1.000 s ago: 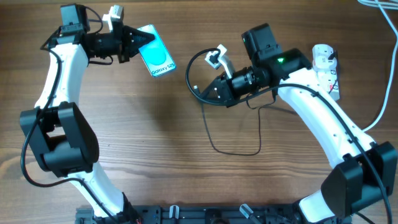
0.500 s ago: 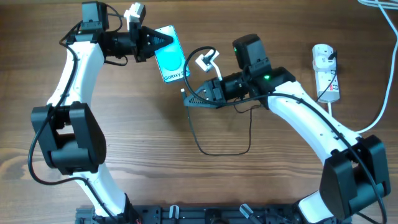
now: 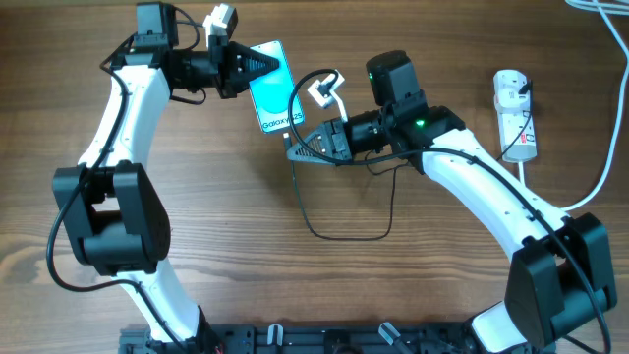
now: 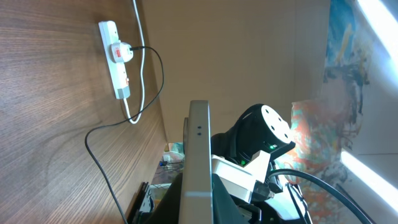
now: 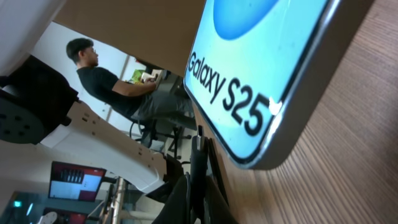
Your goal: Plug charger to phone and switch on socket
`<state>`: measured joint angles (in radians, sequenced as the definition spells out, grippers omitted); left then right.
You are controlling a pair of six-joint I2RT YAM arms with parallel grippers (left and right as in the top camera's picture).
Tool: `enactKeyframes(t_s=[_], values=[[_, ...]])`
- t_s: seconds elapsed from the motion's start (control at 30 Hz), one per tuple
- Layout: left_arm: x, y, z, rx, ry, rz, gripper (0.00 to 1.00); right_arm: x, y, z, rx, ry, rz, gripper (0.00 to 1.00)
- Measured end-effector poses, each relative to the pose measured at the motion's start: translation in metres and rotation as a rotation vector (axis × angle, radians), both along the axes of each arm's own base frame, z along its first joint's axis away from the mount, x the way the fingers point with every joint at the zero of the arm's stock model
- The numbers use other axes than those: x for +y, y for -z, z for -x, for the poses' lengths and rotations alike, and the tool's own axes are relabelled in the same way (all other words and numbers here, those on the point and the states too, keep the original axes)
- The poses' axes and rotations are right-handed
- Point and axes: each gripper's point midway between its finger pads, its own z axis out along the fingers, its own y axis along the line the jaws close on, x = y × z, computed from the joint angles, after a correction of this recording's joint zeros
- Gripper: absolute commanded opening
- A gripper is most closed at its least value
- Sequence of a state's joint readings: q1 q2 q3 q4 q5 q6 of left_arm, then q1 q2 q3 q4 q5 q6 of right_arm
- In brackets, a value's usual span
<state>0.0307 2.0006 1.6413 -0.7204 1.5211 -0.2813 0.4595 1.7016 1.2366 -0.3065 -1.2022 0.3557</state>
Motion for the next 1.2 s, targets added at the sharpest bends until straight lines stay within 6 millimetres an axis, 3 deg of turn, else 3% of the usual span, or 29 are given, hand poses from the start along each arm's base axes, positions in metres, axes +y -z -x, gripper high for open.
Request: enactKeyframes(t_s=[1.2], values=[[0.003, -0.004, 0.0, -0.076, 0.005, 0.015, 0.04, -0.004, -0.003, -0.013, 0.063, 0.052, -0.017, 0.04]])
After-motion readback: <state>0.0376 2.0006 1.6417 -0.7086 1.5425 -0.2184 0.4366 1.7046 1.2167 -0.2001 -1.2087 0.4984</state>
